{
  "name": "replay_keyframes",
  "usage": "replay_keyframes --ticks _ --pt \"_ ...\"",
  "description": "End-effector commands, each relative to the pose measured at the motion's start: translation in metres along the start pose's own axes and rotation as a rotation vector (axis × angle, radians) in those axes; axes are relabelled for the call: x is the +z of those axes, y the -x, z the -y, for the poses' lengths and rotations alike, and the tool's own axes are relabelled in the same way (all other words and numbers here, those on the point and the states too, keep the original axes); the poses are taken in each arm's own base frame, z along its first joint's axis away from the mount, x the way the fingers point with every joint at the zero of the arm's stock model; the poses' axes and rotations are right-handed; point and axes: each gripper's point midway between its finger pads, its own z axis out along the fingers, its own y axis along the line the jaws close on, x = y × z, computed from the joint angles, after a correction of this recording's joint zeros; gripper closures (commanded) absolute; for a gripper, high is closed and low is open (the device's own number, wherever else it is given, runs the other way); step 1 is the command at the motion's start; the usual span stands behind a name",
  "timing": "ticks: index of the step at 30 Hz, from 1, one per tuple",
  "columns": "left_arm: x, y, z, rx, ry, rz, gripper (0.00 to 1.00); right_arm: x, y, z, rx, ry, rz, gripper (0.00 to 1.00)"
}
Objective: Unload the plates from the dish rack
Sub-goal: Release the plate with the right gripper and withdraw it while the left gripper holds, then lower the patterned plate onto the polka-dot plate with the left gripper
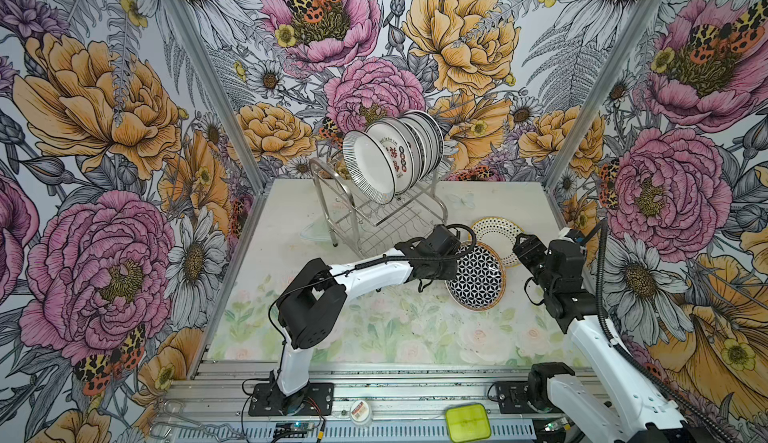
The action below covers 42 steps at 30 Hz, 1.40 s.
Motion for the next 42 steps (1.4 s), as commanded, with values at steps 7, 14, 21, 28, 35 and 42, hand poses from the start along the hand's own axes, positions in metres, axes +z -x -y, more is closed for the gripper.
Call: replay_keyframes --ticks 7,14,21,28,35,42 --pt "-0.014 0.073 0.059 -0.021 -0.148 0.149 1.0 0.001 0.049 -0.008 -0.023 0.024 0.048 0.25" --pt "0.002 0.103 0.07 -0.074 -0.156 0.202 1.0 -0.001 0.062 -0.004 -0.02 0.024 0.069 0.25" --pt "0.022 0.13 0.085 -0.088 -0.181 0.264 1.0 -0.005 0.067 -0.011 -0.034 0.063 0.068 0.24" --pt "0.04 0.151 0.08 -0.115 -0.178 0.323 1.0 -0.012 0.072 -0.01 -0.039 0.075 0.084 0.24" --pt "0.061 0.161 0.066 -0.139 -0.191 0.312 1.0 -0.012 0.073 -0.012 -0.064 0.09 0.078 0.24" --pt "0.079 0.157 0.06 -0.162 -0.197 0.286 1.0 -0.009 0.07 -0.01 -0.065 0.092 0.062 0.24"
